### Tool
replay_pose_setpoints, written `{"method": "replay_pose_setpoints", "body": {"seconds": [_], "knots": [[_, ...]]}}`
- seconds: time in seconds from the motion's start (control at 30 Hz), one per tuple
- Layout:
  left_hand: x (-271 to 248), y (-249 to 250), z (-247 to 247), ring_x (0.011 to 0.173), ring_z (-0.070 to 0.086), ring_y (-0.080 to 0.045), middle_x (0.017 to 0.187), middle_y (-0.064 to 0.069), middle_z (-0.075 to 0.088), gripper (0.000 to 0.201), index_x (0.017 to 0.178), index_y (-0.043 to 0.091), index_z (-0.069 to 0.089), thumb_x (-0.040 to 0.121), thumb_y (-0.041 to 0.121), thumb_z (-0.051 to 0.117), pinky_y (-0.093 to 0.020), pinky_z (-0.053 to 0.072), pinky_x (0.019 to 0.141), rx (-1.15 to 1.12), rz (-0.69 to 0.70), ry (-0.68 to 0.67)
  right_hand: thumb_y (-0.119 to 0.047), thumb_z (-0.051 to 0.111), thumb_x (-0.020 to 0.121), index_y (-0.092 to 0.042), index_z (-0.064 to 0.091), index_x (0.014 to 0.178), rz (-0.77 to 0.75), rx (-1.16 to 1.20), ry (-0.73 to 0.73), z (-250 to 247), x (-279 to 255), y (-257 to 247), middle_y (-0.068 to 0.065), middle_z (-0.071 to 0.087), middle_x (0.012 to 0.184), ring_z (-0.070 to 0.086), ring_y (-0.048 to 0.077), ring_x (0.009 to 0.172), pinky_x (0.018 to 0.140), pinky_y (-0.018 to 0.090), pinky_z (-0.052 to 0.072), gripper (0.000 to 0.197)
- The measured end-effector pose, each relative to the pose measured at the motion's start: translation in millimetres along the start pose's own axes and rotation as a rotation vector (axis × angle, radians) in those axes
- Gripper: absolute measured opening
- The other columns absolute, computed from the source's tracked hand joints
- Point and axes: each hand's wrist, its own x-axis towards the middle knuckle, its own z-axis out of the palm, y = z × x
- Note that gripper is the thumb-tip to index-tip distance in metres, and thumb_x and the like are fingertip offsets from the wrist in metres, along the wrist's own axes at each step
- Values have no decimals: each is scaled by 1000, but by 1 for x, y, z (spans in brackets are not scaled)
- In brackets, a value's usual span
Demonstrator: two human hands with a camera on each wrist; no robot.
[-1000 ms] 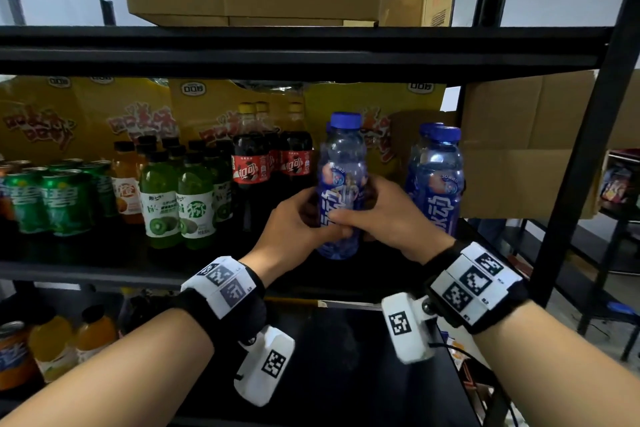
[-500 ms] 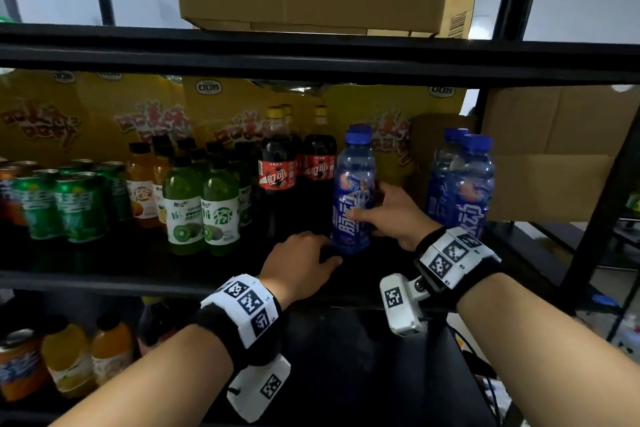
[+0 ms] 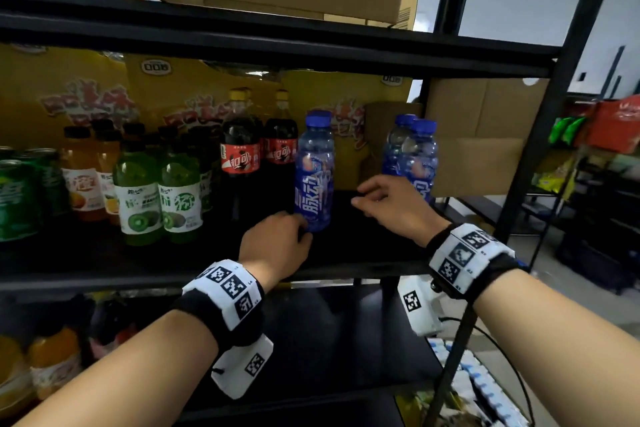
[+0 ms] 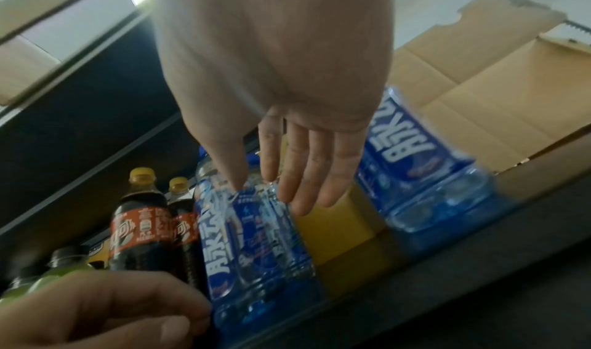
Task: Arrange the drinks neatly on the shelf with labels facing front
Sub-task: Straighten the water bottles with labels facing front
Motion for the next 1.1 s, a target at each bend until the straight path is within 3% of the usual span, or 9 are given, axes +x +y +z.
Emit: {"method": "replay_pose_setpoints", "body": {"seconds": [0.07, 0.17, 0.33, 0.43, 0.57, 0.73, 0.8, 0.97, 1.1], "knots": [[-8, 22, 10, 111, 64, -26, 125, 1, 64, 31, 124, 30, 65, 97, 45, 58, -38, 55, 84, -14, 24, -4, -29, 78, 92, -19, 70, 90, 11, 7, 42, -21, -18, 15, 3, 72, 78, 69, 14, 65, 70, 31, 54, 13], [-2, 32, 9, 115, 63, -23, 130, 3, 65, 34, 127, 29, 65, 98, 45, 58, -40, 56, 90, -59, 84, -22, -32, 78, 92, -7, 61, 70, 29, -42, 223, -37, -20, 29, 8, 61, 66, 55, 12, 58, 68, 31, 46, 37], [2, 65, 22, 115, 63, -21, 129, 3, 65, 35, 129, 29, 64, 98, 45, 60, -41, 55, 94, -167, 93, -49, -42, 85, 82, -9, 58, 101, 159, 83, 444, -60, -8, 57, 1, 65, 89, 60, 12, 75, 60, 24, 46, 47], [8, 77, 32, 115, 64, -19, 127, 3, 68, 36, 129, 28, 65, 96, 43, 64, -40, 55, 96, -267, 52, -41, -24, 94, 74, -17, 54, 111, 102, 327, 354, -53, 5, 63, -5, 65, 103, 65, 9, 89, 72, 15, 52, 54], [21, 88, 39, 114, 63, -13, 123, 8, 66, 49, 138, 27, 58, 93, 42, 70, -32, 52, 98, -437, -1, -13, -24, 97, 68, -11, 61, 127, 96, 305, 317, -45, 20, 73, 2, 72, 115, 70, 19, 102, 92, 37, 57, 70], [32, 101, 38, 121, 53, -6, 130, 14, 52, 83, 156, 25, 36, 87, 47, 76, -25, 44, 101, -685, -42, -113, -20, 95, 69, -16, 73, 113, 46, 542, 202, -44, 15, 70, -6, 80, 95, 77, 10, 89, 81, 31, 64, 50], [33, 107, 34, 122, 57, -4, 136, 12, 56, 77, 154, 25, 39, 89, 35, 78, -24, 47, 102, -804, -36, -156, -18, 92, 74, -17, 74, 113, 24, 621, 99, -43, 10, 62, -1, 81, 101, 78, 17, 94, 83, 36, 64, 43], [31, 111, 22, 90, 74, -3, 107, 8, 77, 43, 124, 26, 63, 85, 14, 78, -15, 54, 67, -1024, -85, -147, -23, 90, 77, -22, 73, 110, -35, 613, -51, -47, 3, 42, -1, 81, 103, 78, 17, 96, 81, 32, 63, 37], [25, 104, 21, 88, 76, -10, 97, 7, 78, 50, 118, 25, 64, 77, 9, 87, -24, 60, 67, -1149, -108, -74, -39, 94, 66, -22, 73, 110, -49, 596, -112, -46, -2, 30, -4, 81, 101, 77, 14, 96, 78, 26, 62, 52]]}}
